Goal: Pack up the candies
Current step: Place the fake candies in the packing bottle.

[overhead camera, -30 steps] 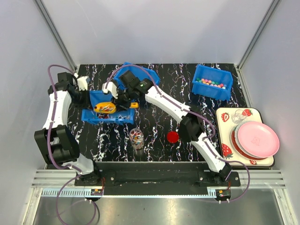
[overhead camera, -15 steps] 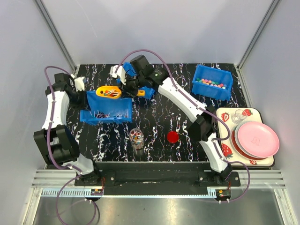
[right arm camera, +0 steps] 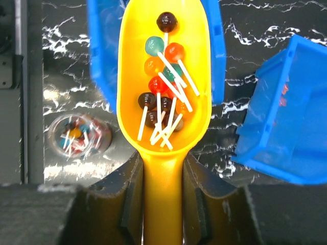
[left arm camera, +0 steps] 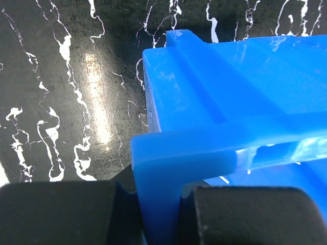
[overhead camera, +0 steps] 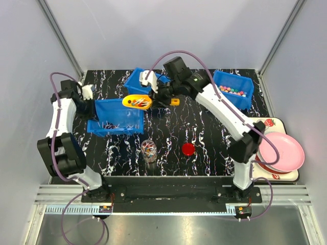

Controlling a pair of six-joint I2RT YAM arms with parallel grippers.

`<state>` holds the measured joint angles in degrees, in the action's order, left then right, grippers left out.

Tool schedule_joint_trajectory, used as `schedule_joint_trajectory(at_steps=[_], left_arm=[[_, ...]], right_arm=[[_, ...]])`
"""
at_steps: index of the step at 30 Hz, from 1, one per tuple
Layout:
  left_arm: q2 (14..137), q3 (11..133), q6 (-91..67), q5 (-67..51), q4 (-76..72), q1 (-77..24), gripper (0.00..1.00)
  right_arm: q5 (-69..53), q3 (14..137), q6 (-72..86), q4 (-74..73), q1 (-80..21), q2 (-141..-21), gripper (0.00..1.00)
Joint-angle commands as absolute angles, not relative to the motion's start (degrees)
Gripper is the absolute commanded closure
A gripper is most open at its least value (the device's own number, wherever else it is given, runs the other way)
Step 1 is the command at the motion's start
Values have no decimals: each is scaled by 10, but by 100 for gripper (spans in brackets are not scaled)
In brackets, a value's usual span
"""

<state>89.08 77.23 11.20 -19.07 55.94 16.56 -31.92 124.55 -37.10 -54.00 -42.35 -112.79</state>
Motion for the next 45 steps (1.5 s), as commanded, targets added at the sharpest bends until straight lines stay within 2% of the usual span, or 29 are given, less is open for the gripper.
schedule_joint_trajectory(at_steps=[1, 15, 20, 45], left_arm=[[901, 777, 109, -199, 525, 167, 100], [942, 788, 96, -196, 509, 168, 100], [936, 780, 92, -192, 506, 168, 100], [888, 747, 97, -214, 501, 168, 100]], right_arm=[[-306, 1187, -404, -563, -424, -1035, 100], [-274, 959, -459, -599, -425, -880, 100], [-251, 918, -466, -605, -440, -853, 100], [-117, 954, -479, -667, -533, -937, 100]])
